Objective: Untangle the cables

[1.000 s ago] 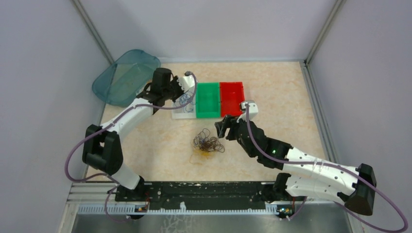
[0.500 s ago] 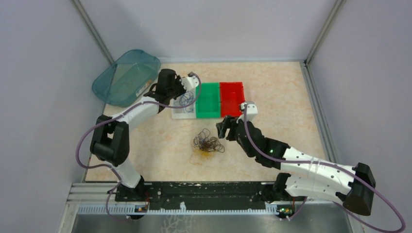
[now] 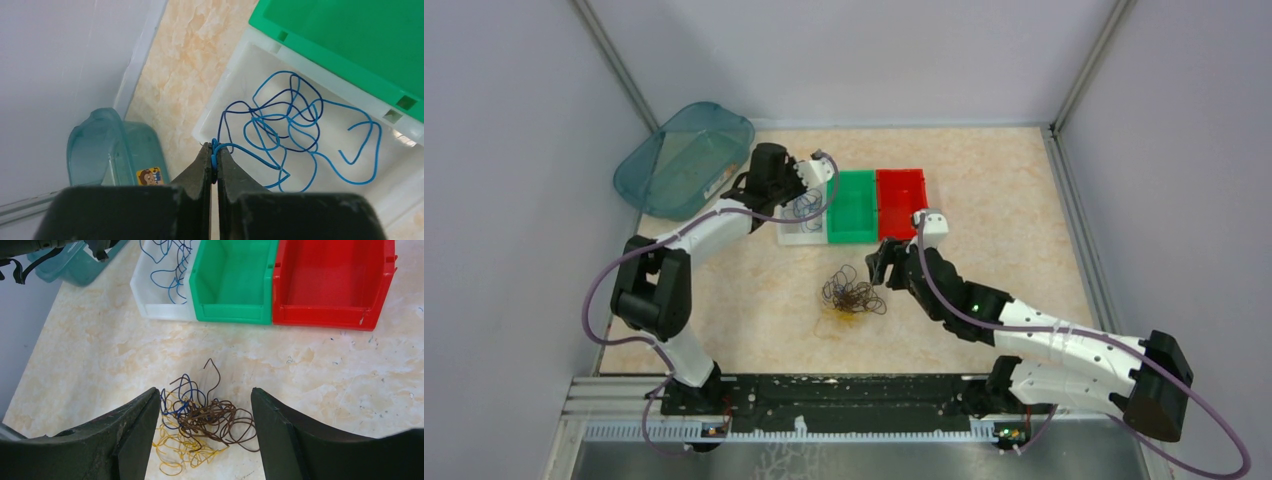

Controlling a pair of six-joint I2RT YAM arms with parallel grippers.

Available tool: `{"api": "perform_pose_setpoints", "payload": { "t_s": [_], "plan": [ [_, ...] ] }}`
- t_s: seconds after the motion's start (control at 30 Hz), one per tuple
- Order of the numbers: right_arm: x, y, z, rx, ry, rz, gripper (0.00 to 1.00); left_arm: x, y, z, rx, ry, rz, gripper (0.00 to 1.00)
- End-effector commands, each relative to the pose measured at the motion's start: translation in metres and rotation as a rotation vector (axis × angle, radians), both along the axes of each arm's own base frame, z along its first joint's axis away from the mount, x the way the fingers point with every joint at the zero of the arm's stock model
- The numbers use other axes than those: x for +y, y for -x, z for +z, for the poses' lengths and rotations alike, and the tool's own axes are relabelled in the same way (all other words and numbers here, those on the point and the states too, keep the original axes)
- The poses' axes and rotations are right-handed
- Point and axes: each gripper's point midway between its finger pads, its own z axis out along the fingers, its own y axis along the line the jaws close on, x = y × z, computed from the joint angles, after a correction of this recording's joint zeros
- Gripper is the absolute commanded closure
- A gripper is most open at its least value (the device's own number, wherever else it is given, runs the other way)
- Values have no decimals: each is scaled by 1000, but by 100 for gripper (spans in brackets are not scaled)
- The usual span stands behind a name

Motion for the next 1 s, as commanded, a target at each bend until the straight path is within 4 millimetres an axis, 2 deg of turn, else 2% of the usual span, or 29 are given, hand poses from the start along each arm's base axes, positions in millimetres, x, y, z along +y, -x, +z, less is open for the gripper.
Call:
{"api": "perform_pose_setpoints", "payload": {
  "t_s": [0.0, 0.03, 0.07, 0.17, 0.2, 0.33, 0.53, 0.63, 0.73, 0.8, 0.9, 0.97],
  "plan": [
    [5, -5, 14, -25, -68, -4, 32, -21, 9, 6, 58, 132, -40, 92],
    [5, -5, 15, -26, -70, -5, 32, -25, 9, 4, 77, 153, -43, 87],
    [4, -5, 16, -27, -71, -8, 32, -29, 9, 0, 99, 171, -45, 77],
    [0, -4, 18, -28, -74, -17, 32, -35, 10, -16, 182, 194, -41, 38],
    [-1, -3, 18, -30, -74, -20, 32, -37, 9, -19, 194, 196, -35, 33],
    [-7, -2, 17, -34, -74, -30, 32, -35, 3, -21, 188, 187, -21, 22],
    [-5, -2, 14, -26, -77, -26, 32, -37, 3, 4, 149, 211, -42, 20],
    [-3, -1, 12, -22, -79, -18, 32, -43, 13, 18, 174, 241, -76, 17],
    [-2, 0, 8, -17, -73, -9, 32, -56, 38, 43, 235, 305, -161, 5],
    [1, 1, 4, -8, -71, 12, 32, -62, 64, 51, 304, 342, -222, 1],
    [7, 2, -7, 20, -63, 43, 32, -69, 120, 49, 433, 388, -359, 1],
    [11, 3, -15, 39, -55, 68, 32, -69, 157, 40, 510, 410, -431, 3]
  ]
}}
